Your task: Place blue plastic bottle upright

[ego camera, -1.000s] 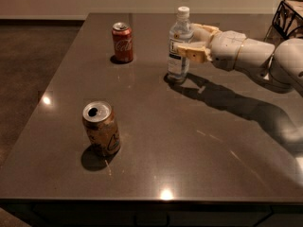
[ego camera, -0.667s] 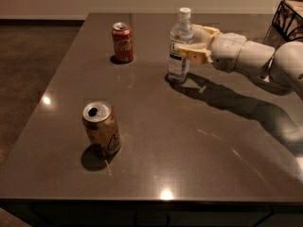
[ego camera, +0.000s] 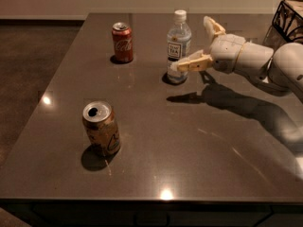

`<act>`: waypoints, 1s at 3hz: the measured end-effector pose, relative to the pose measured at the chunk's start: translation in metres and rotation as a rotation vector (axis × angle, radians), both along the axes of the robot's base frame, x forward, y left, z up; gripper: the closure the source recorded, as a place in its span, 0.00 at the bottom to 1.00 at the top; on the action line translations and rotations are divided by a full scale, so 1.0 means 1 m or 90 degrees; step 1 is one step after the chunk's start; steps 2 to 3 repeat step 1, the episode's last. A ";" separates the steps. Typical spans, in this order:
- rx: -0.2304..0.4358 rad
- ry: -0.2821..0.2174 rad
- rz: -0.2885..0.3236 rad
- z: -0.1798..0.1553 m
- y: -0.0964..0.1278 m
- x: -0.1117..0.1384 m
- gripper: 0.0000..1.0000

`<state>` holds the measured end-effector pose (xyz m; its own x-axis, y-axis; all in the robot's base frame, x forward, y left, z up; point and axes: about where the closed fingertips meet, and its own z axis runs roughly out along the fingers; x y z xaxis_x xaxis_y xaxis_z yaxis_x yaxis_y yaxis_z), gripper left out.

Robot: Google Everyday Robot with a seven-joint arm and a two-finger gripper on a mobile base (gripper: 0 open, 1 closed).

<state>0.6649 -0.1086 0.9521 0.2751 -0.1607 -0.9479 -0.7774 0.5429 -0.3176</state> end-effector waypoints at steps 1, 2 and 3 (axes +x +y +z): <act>0.000 0.000 0.000 0.000 0.000 0.000 0.00; 0.000 0.000 0.000 0.000 0.000 0.000 0.00; 0.000 0.000 0.000 0.000 0.000 0.000 0.00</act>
Offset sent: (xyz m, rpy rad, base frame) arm 0.0000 0.0000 0.0000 0.0000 0.0000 0.0000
